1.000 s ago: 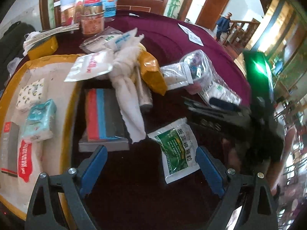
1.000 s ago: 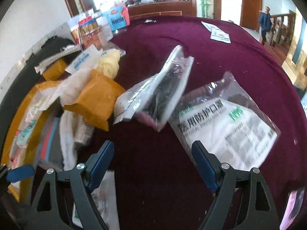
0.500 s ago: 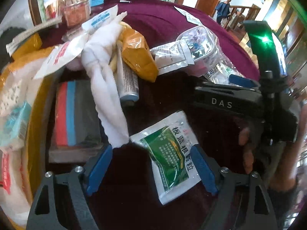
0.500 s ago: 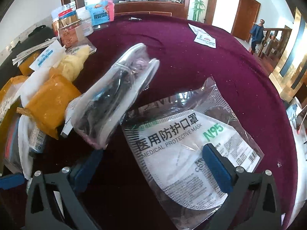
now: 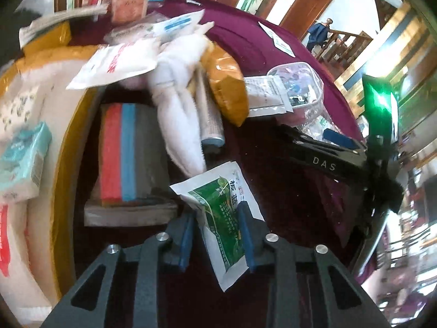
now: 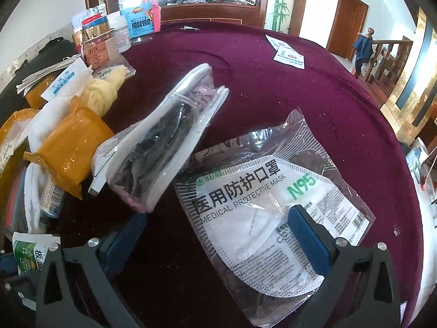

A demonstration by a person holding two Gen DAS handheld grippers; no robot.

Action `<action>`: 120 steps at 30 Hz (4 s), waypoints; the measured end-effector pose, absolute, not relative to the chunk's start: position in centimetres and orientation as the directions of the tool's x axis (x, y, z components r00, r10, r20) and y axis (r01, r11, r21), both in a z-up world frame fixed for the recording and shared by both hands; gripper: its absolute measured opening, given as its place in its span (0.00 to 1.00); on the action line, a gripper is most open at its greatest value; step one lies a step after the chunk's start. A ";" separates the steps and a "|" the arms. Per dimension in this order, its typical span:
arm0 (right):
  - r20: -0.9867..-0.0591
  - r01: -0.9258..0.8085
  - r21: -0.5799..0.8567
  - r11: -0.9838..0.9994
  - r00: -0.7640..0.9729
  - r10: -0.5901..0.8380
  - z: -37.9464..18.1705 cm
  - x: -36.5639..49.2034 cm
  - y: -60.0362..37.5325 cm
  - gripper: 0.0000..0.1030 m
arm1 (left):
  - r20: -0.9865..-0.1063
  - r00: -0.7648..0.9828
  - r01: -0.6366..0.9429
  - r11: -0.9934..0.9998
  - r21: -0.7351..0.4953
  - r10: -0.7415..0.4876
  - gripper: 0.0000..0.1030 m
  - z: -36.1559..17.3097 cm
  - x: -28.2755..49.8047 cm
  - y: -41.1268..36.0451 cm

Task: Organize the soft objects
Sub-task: 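Reach over the mask bag and grasp the clear cartoon pouch with the right tool, then place the sachet with the left tool while the right tool places the pouch in the tray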

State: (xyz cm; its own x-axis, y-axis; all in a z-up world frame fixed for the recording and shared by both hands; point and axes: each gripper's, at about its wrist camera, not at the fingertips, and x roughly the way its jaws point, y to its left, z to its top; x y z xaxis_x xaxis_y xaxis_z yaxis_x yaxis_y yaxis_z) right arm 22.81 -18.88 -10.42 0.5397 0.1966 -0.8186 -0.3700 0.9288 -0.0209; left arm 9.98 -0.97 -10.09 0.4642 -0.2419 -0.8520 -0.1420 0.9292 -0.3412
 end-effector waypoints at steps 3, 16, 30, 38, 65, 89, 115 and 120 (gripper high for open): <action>-0.818 -0.370 -0.023 0.929 0.541 0.195 -10.4 22.8 -18.7 1.00 | -0.849 0.463 -0.143 0.924 -0.354 -0.254 0.30 -10.0 9.7 -0.4; -0.817 -0.370 -0.024 0.929 0.542 0.195 -10.4 22.8 -18.8 1.00 | -0.852 0.461 -0.143 0.927 -0.346 -0.247 0.29 -10.2 9.8 -0.9; -0.817 -0.370 -0.024 0.929 0.542 0.195 -10.5 22.9 -18.7 1.00 | -0.855 0.464 -0.149 0.931 -0.333 -0.231 0.29 -10.2 9.8 -1.1; -0.817 -0.369 -0.024 0.929 0.543 0.194 -10.5 22.9 -18.7 1.00 | -0.855 0.464 -0.155 0.929 -0.336 -0.232 0.29 -10.2 9.9 -1.1; -0.830 -0.314 0.089 0.945 0.502 0.244 -9.5 21.0 -20.0 0.96 | -0.825 0.458 -0.149 0.886 -0.439 -0.332 0.26 -10.3 9.1 1.5; -0.763 -0.276 0.328 0.903 0.487 0.426 -7.5 25.8 -20.1 0.85 | -0.833 0.453 -0.136 0.898 -0.418 -0.319 0.26 -10.1 9.2 1.0; -0.617 -0.260 0.479 0.838 0.580 0.532 -7.1 15.9 -23.3 0.75 | -0.816 0.486 -0.150 0.889 -0.432 -0.314 0.21 -9.0 7.4 0.8; -0.598 -0.345 0.432 0.833 0.582 0.551 -6.8 13.3 -20.7 0.75 | -0.783 0.518 -0.141 0.869 -0.474 -0.343 0.21 -7.1 6.3 1.7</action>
State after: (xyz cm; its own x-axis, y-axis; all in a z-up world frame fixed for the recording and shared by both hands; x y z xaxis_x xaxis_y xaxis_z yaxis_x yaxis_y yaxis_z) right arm 13.26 -20.67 -6.76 0.5818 0.5510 -0.5983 -0.3445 0.8333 0.4324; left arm 6.28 1.68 -7.14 0.5181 -0.3430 -0.7835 -0.1410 0.8693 -0.4738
